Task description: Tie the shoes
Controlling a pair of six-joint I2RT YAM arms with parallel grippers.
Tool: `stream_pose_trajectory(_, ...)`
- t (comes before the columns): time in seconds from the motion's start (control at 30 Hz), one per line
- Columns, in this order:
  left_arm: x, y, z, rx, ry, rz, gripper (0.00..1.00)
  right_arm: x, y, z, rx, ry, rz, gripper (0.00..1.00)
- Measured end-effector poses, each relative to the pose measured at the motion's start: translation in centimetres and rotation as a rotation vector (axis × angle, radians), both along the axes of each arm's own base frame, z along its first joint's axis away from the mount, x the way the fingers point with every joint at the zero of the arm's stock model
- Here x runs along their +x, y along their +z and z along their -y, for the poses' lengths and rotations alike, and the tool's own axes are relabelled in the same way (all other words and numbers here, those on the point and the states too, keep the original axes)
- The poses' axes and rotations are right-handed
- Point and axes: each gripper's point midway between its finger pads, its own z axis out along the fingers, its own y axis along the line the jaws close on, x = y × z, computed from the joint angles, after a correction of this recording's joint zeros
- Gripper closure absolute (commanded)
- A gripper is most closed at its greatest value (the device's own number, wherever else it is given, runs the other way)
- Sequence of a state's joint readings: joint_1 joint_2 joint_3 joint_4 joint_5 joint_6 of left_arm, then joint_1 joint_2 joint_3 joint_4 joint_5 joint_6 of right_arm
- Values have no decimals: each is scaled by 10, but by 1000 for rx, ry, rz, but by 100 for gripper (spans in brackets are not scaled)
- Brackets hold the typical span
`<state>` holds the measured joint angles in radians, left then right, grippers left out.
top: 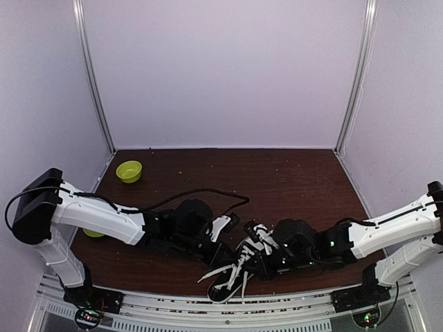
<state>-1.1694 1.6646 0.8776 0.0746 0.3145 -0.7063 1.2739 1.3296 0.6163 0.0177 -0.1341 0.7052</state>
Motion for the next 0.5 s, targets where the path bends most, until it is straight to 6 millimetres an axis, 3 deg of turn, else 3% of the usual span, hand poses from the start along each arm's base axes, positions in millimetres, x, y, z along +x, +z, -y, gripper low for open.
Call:
stream_pose_trajectory(0.4, 3, -5, -4, 13, 21, 3, 100, -2, 22, -17, 109, 26, 21, 100)
stream_pose_trajectory(0.43, 3, -5, -5, 14, 24, 3, 100, -2, 24, -17, 113, 21, 24, 95)
stream_pose_trajectory(0.5, 4, -6, -5, 15, 27, 3, 100, 2, 26, -13, 113, -13, 27, 69)
